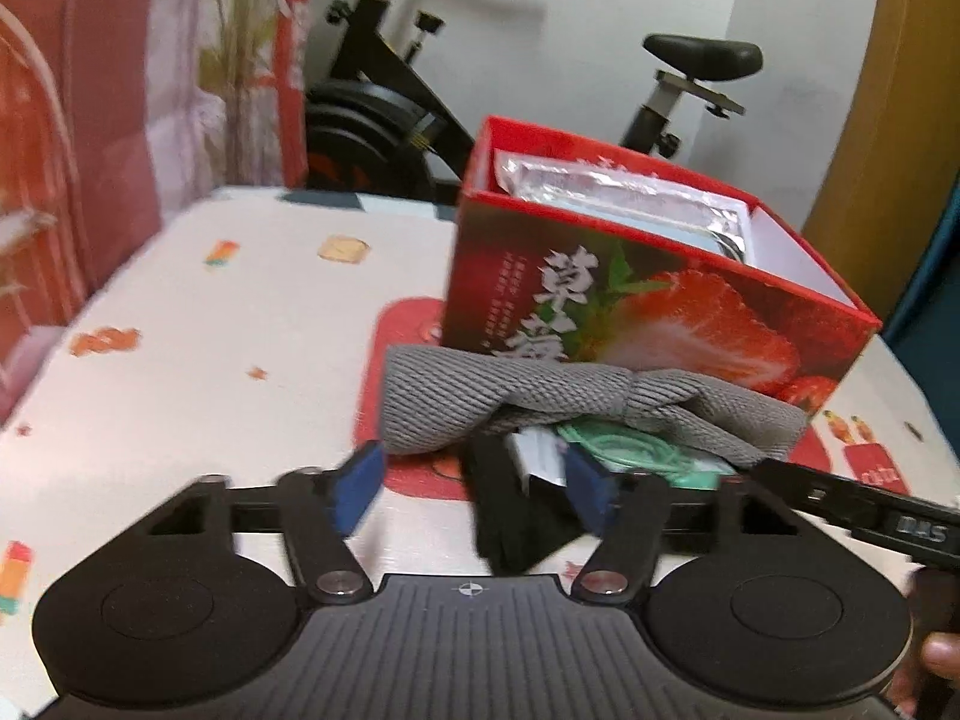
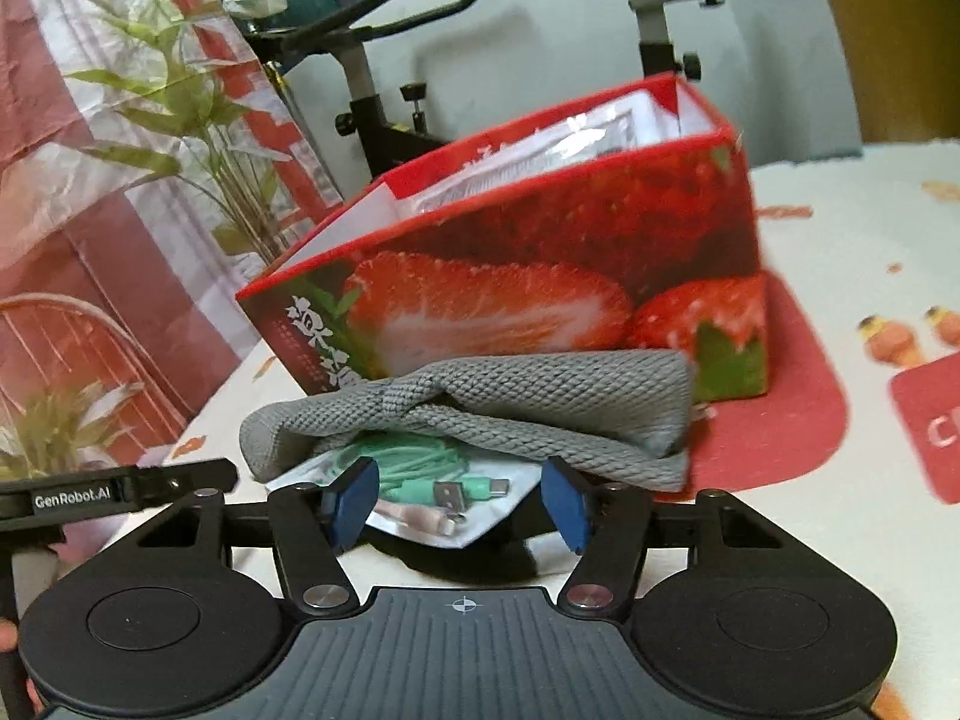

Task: Organize soft objects
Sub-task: 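Close both grippers on the white bag of green cables under the towel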

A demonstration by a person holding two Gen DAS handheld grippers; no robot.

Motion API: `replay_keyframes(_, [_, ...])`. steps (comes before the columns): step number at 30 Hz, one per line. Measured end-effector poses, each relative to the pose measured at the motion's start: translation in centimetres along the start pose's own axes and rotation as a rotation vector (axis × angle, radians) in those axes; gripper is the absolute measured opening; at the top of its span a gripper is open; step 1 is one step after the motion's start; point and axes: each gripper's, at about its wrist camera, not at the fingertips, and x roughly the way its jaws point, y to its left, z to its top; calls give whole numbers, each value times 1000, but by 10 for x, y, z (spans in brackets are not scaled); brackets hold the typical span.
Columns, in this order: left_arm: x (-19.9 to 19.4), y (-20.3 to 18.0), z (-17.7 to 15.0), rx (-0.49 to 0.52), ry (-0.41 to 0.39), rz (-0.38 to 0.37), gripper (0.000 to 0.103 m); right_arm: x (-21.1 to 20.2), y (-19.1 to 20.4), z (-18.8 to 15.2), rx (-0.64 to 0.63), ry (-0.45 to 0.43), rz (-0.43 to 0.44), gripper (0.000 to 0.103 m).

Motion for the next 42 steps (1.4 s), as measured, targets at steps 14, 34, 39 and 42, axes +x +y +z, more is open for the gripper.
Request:
replay_keyframes(14, [51,-7,12,-36,120,-175,49,25,-11,-13,-33,58,31,52])
replay_keyframes(34, [113,-17,16,-71,231,-278,60,24,-31,-7,115,67,86,48])
replay_keyframes(39, [102,-19,13,-81,247,-314,54,18,-28,-7,124,61,107,47])
replay_keyframes(42, [90,-25,12,-54,235,-322,52,11,-25,-6,117,47,128,45])
